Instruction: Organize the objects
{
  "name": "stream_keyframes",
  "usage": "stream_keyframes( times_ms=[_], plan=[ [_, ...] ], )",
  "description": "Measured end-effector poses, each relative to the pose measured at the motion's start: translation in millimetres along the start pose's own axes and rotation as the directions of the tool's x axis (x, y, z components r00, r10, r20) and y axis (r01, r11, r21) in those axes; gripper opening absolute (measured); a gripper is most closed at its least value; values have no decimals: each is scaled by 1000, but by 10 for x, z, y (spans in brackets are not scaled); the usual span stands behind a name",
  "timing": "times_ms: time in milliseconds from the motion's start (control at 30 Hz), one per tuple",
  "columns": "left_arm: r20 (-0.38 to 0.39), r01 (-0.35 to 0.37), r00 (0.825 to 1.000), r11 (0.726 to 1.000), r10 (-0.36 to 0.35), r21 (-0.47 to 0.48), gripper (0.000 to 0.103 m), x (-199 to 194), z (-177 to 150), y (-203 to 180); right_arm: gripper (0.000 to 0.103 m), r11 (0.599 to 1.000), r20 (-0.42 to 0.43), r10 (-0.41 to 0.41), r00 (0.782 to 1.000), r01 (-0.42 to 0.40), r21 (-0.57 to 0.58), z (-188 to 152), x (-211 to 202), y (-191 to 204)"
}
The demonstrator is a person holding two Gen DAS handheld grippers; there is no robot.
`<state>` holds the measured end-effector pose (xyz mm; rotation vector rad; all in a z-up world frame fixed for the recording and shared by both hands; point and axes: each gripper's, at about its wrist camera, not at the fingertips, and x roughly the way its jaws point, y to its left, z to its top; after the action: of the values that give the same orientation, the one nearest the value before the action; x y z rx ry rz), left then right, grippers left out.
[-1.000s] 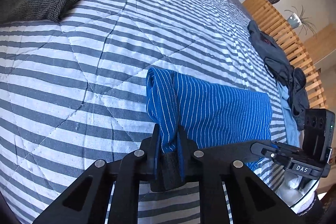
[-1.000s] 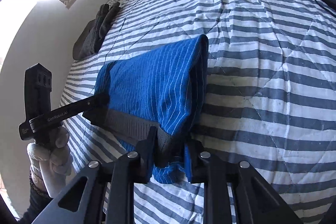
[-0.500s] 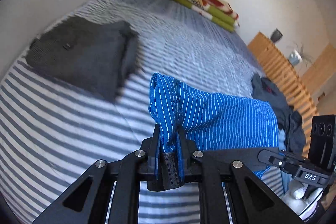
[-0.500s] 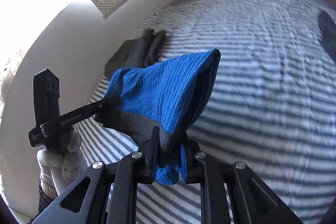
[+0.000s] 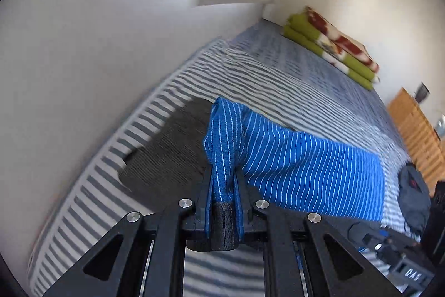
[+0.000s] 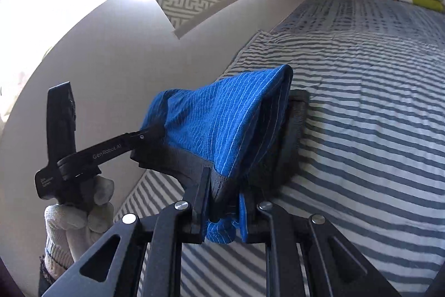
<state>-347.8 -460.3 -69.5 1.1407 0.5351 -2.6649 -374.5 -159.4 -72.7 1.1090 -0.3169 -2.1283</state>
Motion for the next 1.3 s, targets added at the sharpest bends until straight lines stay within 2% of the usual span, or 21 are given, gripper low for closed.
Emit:
stream_keyframes(
  times_ms=[133,267,333,367,433,567,733,867,1067,1300],
  plan=[
    [-5,-47,999,999,47,-14,13,344,179,247,15,1000,-11,-16,1000,16,8,106,383,13],
    [-23,-97,995,995,96,-27,15,680,221,384,16,996,-58,-86,995,85,-17,166,762,8],
    [-72,-125,990,989,120,-73,25,852,209,484,22,985,-131,-171,977,168,-36,144,943,-46],
    [-92,-146,986,984,137,-104,29,938,209,571,23,977,-143,-211,967,207,-42,126,981,-72],
    [-82,-151,987,979,140,-137,39,881,151,625,32,974,-129,-226,966,221,-50,100,921,-92],
    [-70,-194,980,972,186,-135,41,667,50,646,34,967,-104,-246,964,238,-86,53,652,-60],
    [-46,-151,988,983,147,-103,41,205,-154,500,34,967,-83,-239,968,229,-107,-47,147,-67],
    [-25,-111,994,994,110,-14,41,-409,-465,36,34,973,-71,-222,973,215,-89,-247,-404,-147],
    [3,-84,996,984,85,154,41,-1151,-1169,-807,34,969,-57,-234,971,228,-91,-687,-1301,-245],
    [39,-21,999,977,13,210,41,-1947,-1945,-1601,34,942,-24,-307,951,300,-151,-1288,-2234,-287]
  ],
)
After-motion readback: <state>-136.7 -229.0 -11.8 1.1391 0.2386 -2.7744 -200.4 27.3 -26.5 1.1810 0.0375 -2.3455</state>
